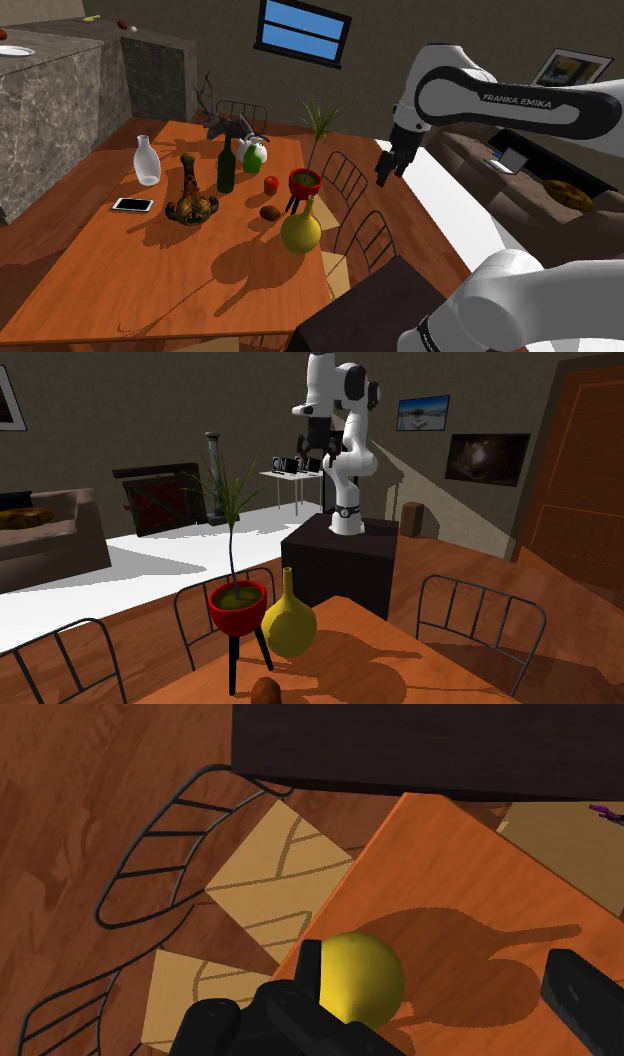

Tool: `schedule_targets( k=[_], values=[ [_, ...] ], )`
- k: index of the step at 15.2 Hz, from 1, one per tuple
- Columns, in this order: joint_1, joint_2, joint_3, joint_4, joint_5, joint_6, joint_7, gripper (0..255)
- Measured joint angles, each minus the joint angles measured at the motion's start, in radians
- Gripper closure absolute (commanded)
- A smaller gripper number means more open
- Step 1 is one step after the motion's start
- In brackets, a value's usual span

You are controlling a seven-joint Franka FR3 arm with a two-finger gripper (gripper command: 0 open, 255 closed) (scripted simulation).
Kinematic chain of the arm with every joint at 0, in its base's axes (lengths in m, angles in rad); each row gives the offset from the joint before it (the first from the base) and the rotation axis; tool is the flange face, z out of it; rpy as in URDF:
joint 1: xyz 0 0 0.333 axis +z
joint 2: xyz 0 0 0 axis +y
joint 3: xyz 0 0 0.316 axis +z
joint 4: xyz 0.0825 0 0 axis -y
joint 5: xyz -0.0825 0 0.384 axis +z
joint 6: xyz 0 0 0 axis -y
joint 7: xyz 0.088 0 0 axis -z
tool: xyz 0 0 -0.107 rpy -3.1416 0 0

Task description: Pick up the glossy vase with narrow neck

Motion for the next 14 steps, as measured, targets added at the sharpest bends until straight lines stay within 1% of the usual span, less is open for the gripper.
schedule_targets(
  k=[7, 14],
  values=[
    [0.009, 0.210, -0.018, -0.018, 0.016, 0.258, 0.011, 0],
    [0.017, 0.474, -0.039, 0.052, 0.048, 0.483, -0.005, 0]
  ],
)
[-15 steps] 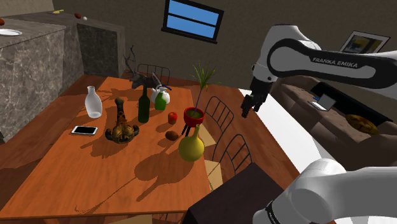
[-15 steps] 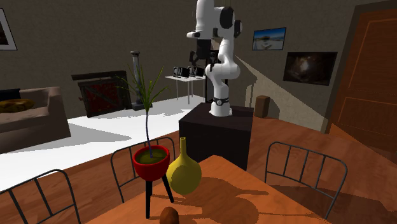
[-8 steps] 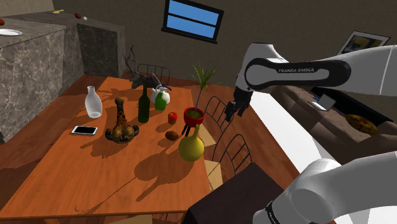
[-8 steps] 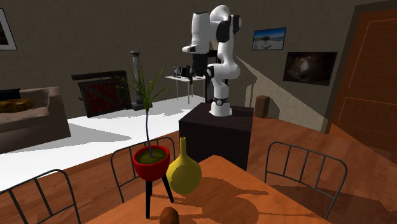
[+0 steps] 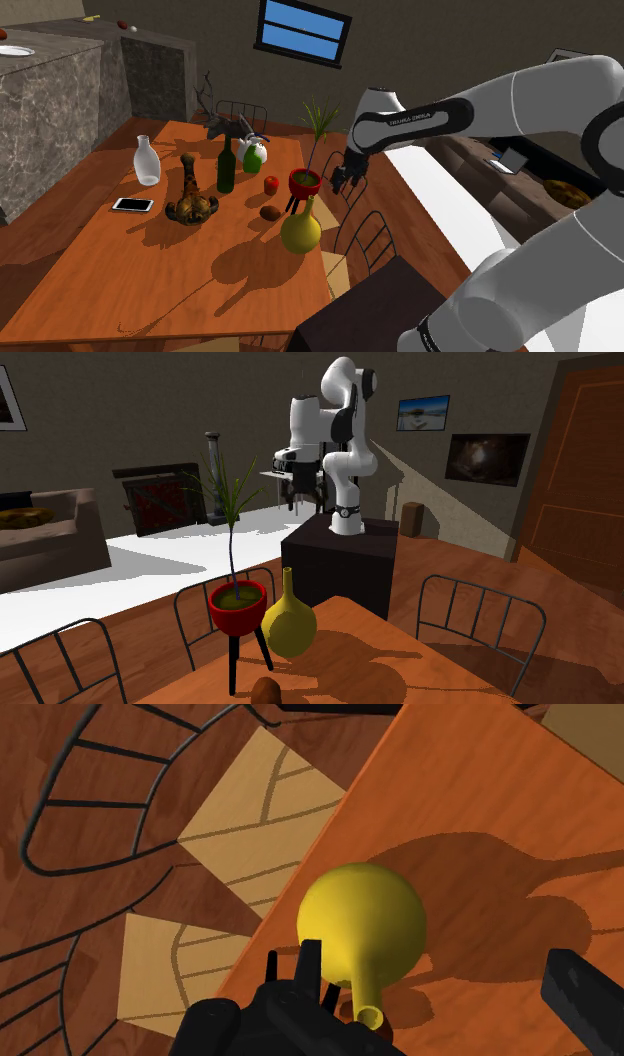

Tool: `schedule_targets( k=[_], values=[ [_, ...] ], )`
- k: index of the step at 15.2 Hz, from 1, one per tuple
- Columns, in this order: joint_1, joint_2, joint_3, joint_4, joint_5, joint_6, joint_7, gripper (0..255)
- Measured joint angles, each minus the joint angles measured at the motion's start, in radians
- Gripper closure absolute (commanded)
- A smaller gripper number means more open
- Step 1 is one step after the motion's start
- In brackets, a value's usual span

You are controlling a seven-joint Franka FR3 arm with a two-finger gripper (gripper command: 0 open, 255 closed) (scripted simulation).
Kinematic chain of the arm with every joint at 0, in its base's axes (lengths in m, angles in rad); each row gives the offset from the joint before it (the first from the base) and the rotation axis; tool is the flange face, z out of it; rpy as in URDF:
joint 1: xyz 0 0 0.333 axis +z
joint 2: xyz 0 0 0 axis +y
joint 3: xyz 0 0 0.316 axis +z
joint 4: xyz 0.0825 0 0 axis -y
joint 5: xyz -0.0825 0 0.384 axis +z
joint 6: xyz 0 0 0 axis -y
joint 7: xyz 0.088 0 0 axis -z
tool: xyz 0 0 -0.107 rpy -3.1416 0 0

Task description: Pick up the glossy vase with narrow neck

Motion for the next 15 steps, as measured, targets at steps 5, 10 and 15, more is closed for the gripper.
schedule_targets(
  k=[5, 10, 15],
  values=[
    [0.006, 0.187, -0.002, 0.083, 0.040, 0.124, -0.015, 0],
    [-0.004, 0.394, 0.003, 0.207, 0.092, 0.227, -0.047, 0],
    [-0.016, 0.540, 0.015, 0.316, 0.126, 0.278, -0.067, 0]
  ],
)
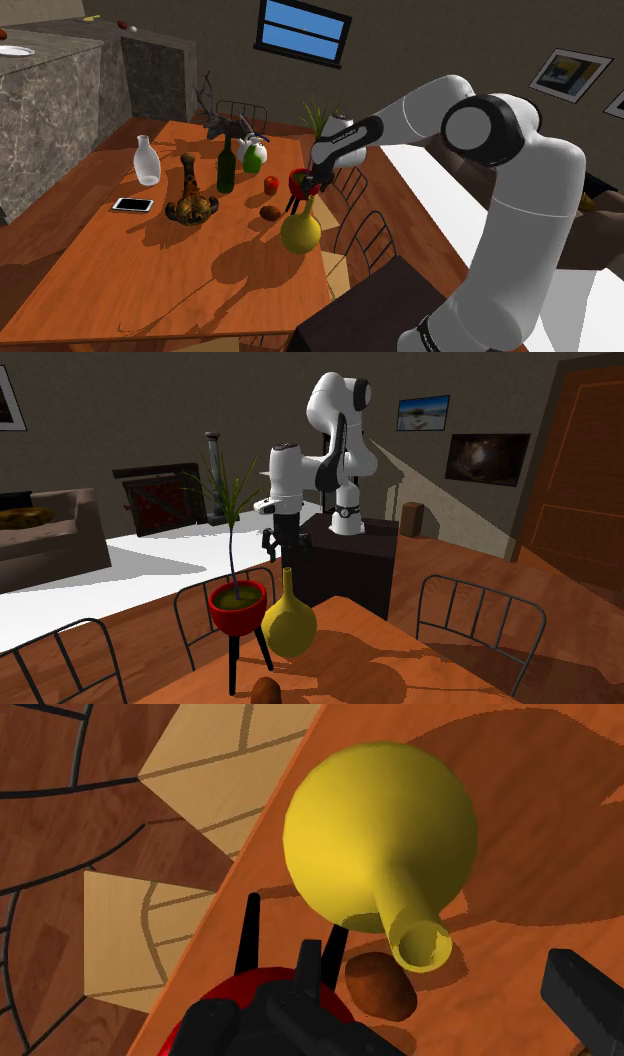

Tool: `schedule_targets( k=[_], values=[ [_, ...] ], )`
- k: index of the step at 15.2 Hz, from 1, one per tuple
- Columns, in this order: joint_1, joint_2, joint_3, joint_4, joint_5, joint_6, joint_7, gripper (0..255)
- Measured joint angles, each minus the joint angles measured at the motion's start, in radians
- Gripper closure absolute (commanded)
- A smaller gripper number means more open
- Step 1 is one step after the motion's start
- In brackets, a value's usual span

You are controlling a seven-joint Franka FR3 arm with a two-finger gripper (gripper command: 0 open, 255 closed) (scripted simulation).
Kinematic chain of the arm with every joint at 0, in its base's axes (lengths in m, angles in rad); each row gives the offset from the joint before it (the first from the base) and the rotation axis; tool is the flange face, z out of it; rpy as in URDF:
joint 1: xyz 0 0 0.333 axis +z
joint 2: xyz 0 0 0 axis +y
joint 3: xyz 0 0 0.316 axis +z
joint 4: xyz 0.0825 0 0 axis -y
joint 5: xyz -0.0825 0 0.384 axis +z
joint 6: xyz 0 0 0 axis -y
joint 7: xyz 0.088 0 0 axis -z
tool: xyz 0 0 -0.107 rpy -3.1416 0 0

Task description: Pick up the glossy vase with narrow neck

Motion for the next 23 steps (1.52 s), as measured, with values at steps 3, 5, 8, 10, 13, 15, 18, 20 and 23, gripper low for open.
schedule_targets(
  k=[3, 5, 8, 10, 13, 15, 18, 20, 23],
  values=[
    [-0.002, 0.036, 0.004, 0.006, 0.007, 0.032, -0.003, 0],
    [-0.003, 0.059, 0.007, 0.005, 0.011, 0.055, -0.005, 0],
    [-0.006, 0.075, 0.009, 0.008, 0.013, 0.068, -0.008, 255],
    [-0.006, 0.076, 0.009, 0.009, 0.014, 0.069, -0.009, 255],
    [-0.006, 0.077, 0.009, 0.009, 0.014, 0.070, -0.009, 255],
    [-0.006, 0.077, 0.009, 0.010, 0.014, 0.070, -0.009, 255],
    [-0.005, 0.070, 0.008, 0.005, 0.013, 0.066, -0.008, 255],
    [-0.004, 0.051, 0.006, 0.004, 0.010, 0.047, -0.006, 255],
    [-0.001, 0.025, 0.003, 0.007, 0.005, 0.018, -0.002, 255]
  ],
)
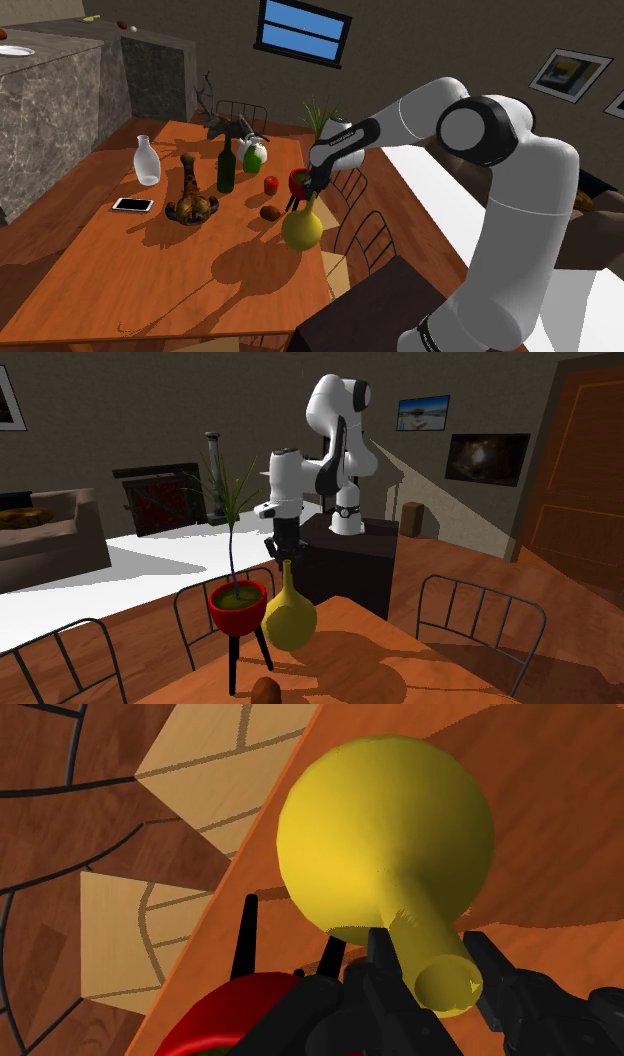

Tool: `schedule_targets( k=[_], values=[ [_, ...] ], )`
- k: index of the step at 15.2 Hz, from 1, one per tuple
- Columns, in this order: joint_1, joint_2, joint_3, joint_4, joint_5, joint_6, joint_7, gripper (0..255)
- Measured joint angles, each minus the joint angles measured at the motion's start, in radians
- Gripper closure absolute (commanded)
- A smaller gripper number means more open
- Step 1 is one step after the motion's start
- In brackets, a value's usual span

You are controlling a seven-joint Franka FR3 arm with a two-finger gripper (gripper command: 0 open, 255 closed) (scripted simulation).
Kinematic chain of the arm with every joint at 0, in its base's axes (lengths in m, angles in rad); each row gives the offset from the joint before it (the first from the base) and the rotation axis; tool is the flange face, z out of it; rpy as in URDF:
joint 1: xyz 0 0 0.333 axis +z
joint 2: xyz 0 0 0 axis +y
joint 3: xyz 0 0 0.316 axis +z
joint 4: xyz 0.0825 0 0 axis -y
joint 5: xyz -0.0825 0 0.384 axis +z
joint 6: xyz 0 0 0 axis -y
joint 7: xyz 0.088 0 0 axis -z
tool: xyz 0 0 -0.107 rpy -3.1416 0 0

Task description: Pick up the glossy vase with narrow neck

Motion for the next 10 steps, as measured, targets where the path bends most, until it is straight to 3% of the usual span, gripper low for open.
schedule_targets(
  k=[10],
  values=[
    [0.006, -0.093, -0.009, 0.014, -0.017, -0.106, 0.012, 255]
  ],
)
